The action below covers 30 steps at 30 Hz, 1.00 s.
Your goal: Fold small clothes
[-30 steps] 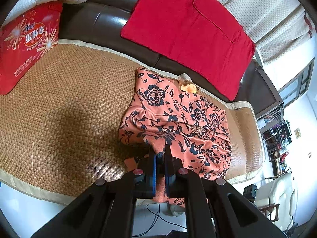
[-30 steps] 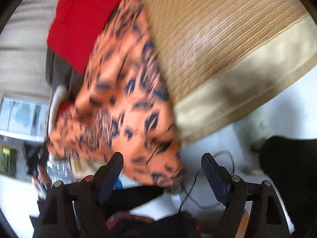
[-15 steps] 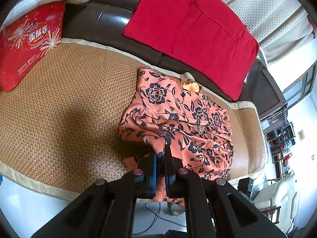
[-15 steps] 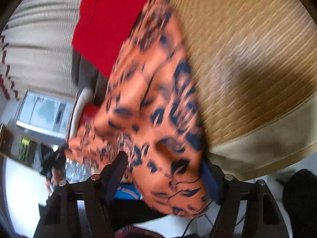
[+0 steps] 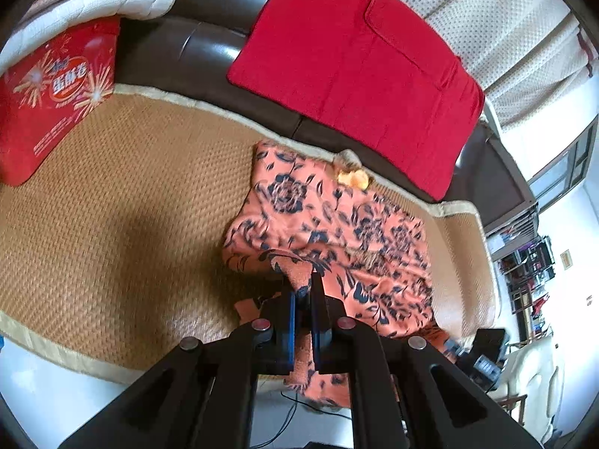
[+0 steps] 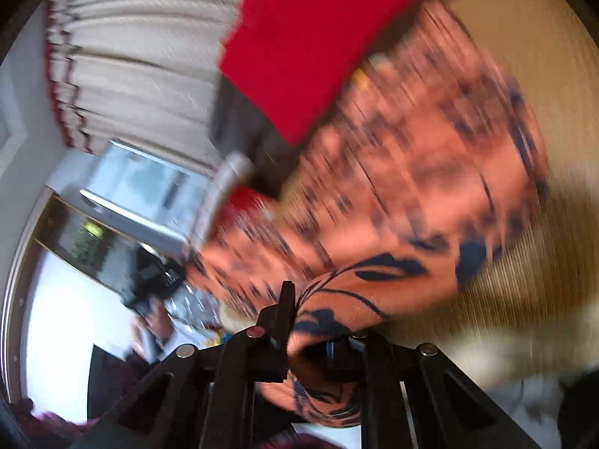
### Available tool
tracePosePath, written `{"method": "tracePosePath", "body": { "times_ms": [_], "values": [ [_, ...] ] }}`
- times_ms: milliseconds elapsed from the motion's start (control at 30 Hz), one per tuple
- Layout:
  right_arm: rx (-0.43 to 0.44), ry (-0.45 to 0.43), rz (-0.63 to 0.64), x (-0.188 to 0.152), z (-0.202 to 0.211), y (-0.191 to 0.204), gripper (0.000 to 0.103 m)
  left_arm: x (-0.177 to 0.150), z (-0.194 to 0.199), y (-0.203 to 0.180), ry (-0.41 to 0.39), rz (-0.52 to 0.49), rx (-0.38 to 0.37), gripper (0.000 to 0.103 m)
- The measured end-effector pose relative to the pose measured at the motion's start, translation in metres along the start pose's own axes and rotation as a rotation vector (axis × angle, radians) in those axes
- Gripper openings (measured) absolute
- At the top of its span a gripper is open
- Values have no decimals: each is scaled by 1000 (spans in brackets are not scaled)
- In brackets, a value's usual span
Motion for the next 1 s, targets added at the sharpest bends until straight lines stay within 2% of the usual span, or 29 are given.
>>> {"method": "tracePosePath", "body": {
  "times_ms": [100, 200, 267, 333, 400, 467, 567, 633, 733, 800, 833, 900, 967, 1000],
  "values": [
    [18, -90, 30, 59, 1, 20, 13, 31, -8, -5, -23, 2, -1, 6],
    [-22, -208, 13, 138, -12, 25, 13, 72, -27, -3, -56, 40, -8, 6],
    [-37, -277, -60, 179, -21, 9, 14, 100, -52, 3, -55, 58, -6, 7],
    [-76, -331, -156, 220, -35, -21, 16, 127, -91, 17, -35, 82, 34, 8],
    [-67, -328, -261, 246, -48, -56, 18, 144, -127, 35, -16, 119, 61, 8],
    [-98, -311, -361, 261, -69, -90, 22, 157, -167, 62, 16, 183, 87, 8],
    [-139, -317, -408, 266, -78, -125, 23, 160, -192, 92, -1, 255, 94, 9],
    [-172, -297, -444, 275, -80, -136, 23, 162, -191, 113, -76, 321, 66, 14],
    [-204, -349, -367, 288, -69, -127, 32, 153, -171, 131, -233, 417, 8, 37],
    [-160, -355, -359, 287, -63, -124, 55, 139, -157, 123, -261, 414, -9, 38],
    [-140, -359, -376, 284, -62, -123, 78, 128, -149, 111, -267, 383, -7, 38],
    [-145, -397, -369, 282, -46, -120, 79, 105, -137, 83, -267, 310, 40, 45],
    [-135, -428, -334, 277, -30, -108, 79, 74, -131, 55, -256, 275, 59, 65],
    [-116, -445, -329, 274, -22, -102, 79, 58, -130, 44, -256, 279, 42, 66]
  ]
}}
Point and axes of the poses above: each gripper's, at about its wrist camera, not at the fingertips, and z roughly against the way its jaws point, y to its left, x to its top, the point moved 1 cm from there along -z, roughly the way its jaws point, and after that the axes turned 6 degrees about -x, right-handed, at the moved point
